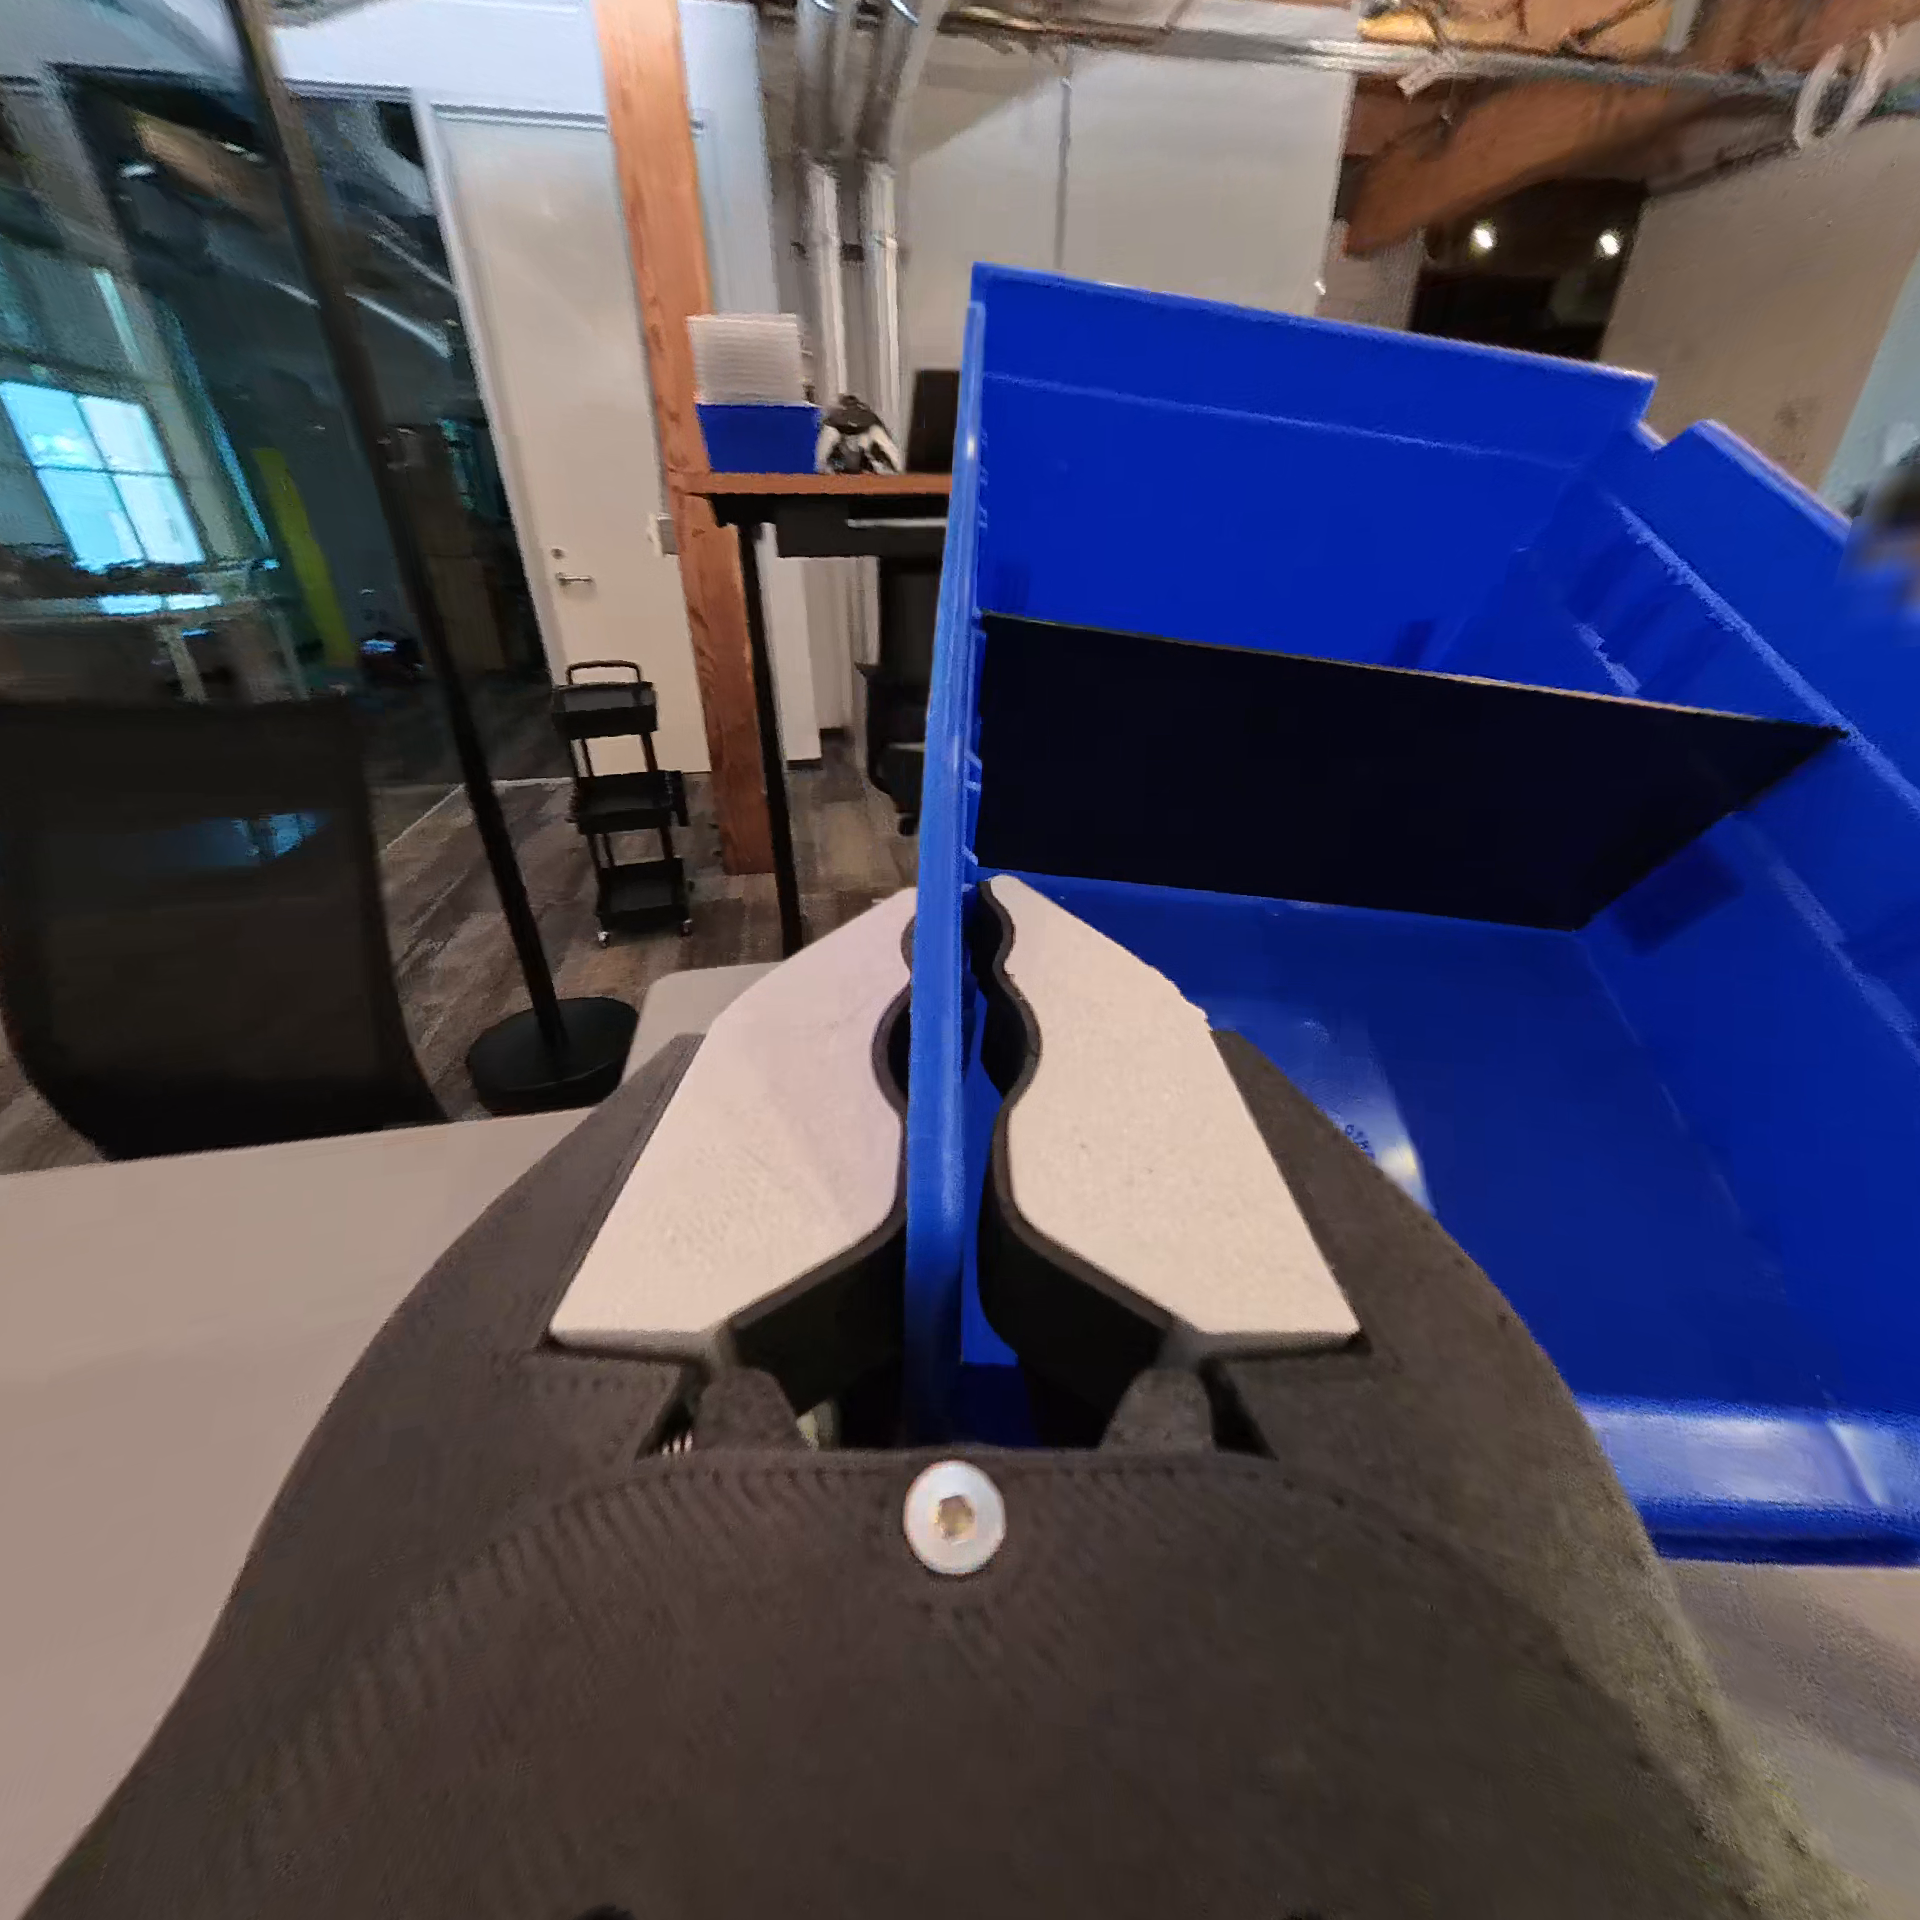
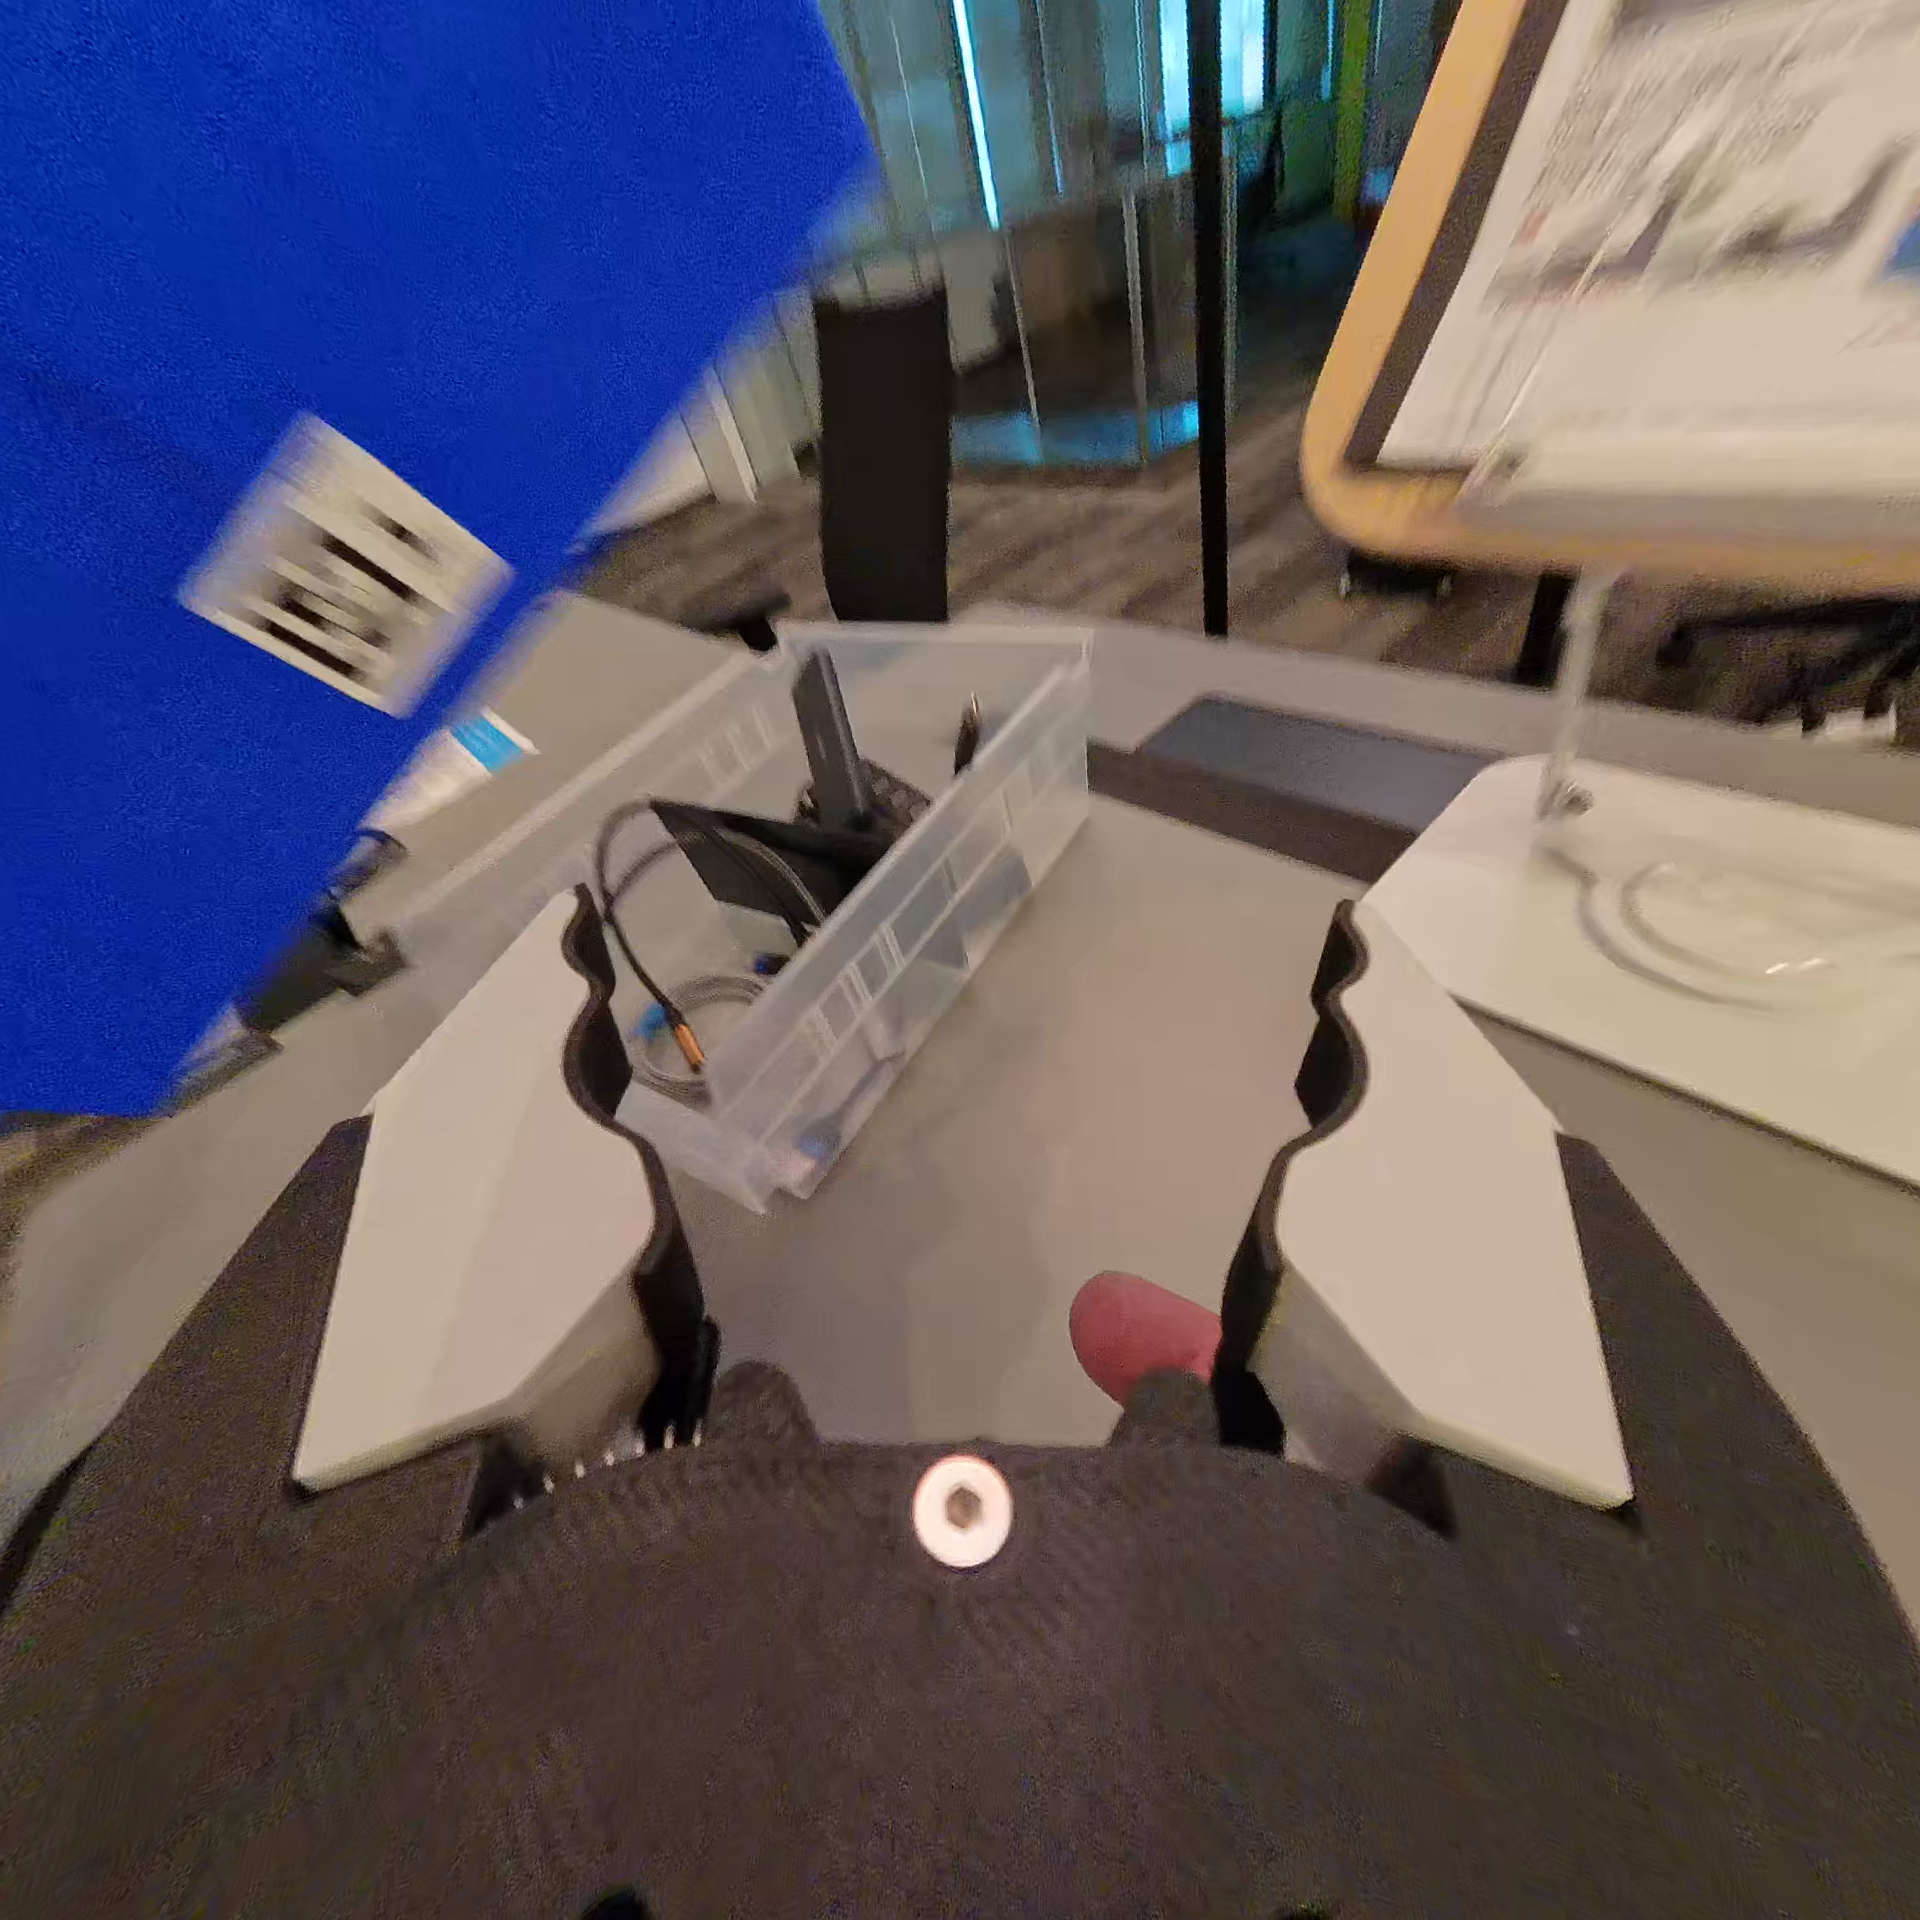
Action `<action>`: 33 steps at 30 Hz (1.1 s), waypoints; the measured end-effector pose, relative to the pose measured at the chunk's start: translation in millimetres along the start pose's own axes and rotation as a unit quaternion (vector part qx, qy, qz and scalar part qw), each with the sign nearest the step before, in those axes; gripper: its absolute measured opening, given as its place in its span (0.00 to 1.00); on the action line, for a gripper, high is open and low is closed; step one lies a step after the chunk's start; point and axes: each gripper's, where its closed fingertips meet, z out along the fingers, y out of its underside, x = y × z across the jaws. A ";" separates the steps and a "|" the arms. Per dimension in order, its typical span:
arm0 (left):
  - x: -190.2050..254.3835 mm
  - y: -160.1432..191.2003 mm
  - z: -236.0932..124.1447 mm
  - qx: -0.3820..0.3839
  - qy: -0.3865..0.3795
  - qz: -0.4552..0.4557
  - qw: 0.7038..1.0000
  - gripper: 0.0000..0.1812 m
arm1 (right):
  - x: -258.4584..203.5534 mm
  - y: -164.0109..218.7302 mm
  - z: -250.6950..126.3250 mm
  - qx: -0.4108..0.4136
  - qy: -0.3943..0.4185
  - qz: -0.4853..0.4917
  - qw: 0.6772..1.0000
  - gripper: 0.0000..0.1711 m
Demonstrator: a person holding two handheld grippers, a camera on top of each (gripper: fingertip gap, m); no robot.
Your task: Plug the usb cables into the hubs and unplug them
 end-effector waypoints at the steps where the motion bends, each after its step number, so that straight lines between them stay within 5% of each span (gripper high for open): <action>1: 17.1 -3.2 8.9 -0.008 0.012 0.012 1.000 0.03 | -0.5 -13.9 -26.1 0.023 -0.006 -0.004 1.000 0.74; 6: 128.3 -10.1 63.9 -0.038 0.093 0.054 0.993 0.02 | -12.7 -39.5 -135.1 0.076 -0.013 -0.011 0.997 0.73; 12: 266.2 6.3 119.0 -0.070 0.169 0.092 0.979 0.03 | 4.4 -14.7 -212.7 0.068 0.060 -0.012 0.996 0.70; 22: 448.3 89.2 167.2 -0.117 0.239 0.050 0.963 0.03 | 141.1 41.2 -275.0 0.001 0.211 0.032 0.977 0.57; 33: 549.0 188.4 211.0 -0.194 0.232 -0.025 0.953 0.05 | 269.4 78.8 -320.0 -0.097 0.256 0.078 0.959 0.51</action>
